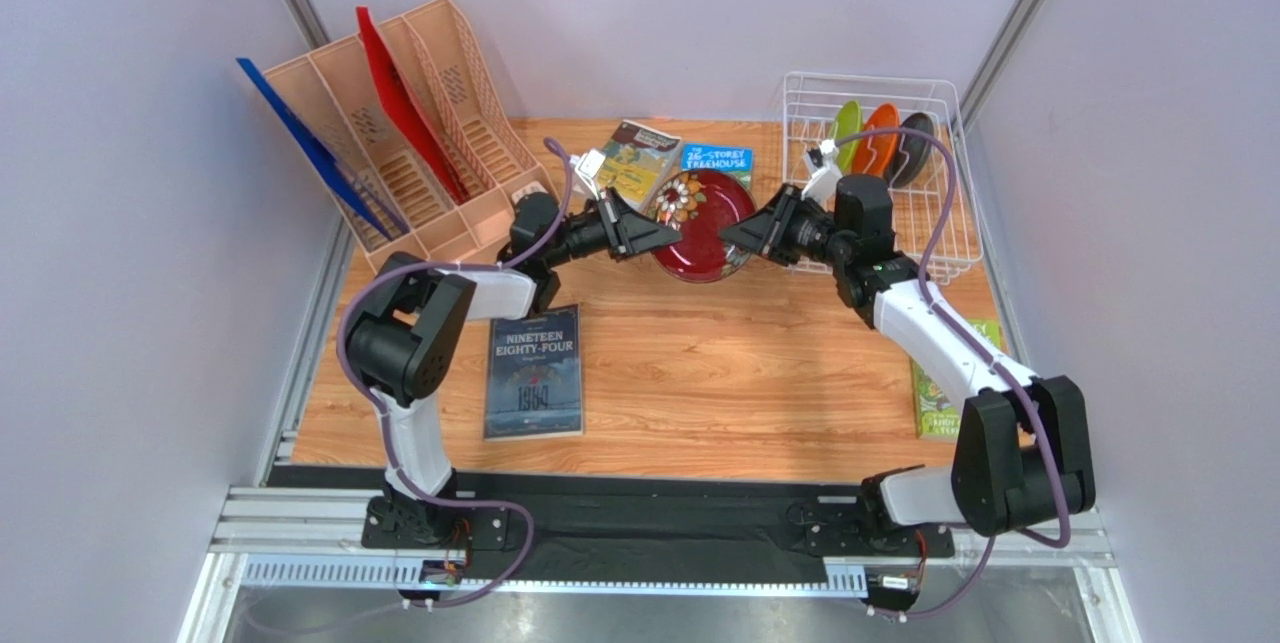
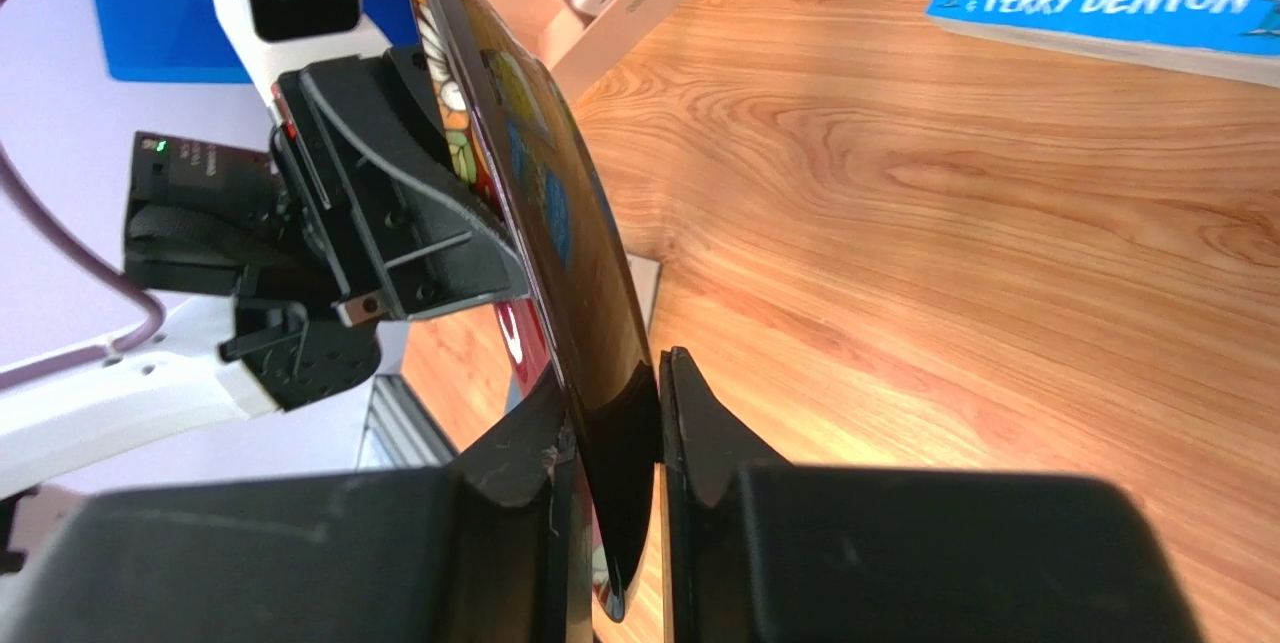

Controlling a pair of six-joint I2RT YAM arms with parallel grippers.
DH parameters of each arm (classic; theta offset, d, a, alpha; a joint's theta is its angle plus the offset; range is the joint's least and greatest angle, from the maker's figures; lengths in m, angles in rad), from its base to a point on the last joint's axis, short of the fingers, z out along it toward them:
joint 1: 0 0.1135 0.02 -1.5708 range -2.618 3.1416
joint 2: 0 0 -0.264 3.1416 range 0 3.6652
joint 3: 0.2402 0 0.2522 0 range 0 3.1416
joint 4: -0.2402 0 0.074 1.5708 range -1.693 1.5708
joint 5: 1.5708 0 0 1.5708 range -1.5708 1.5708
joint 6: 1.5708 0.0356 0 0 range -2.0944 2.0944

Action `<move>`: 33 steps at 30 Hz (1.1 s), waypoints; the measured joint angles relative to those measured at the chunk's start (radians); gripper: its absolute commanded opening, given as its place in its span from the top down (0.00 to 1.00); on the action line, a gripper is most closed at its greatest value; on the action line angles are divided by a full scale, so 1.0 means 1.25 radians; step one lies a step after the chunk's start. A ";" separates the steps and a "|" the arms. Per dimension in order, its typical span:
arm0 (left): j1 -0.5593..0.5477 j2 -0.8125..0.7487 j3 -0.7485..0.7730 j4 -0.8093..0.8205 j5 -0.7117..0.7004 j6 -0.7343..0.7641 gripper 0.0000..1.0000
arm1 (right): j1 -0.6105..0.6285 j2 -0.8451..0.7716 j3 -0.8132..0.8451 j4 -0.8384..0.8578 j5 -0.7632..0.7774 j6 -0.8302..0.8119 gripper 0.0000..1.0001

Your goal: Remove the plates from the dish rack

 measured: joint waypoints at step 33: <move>-0.020 -0.180 -0.193 -0.562 -0.238 0.379 0.81 | -0.142 0.121 0.423 -0.439 0.519 -0.256 0.04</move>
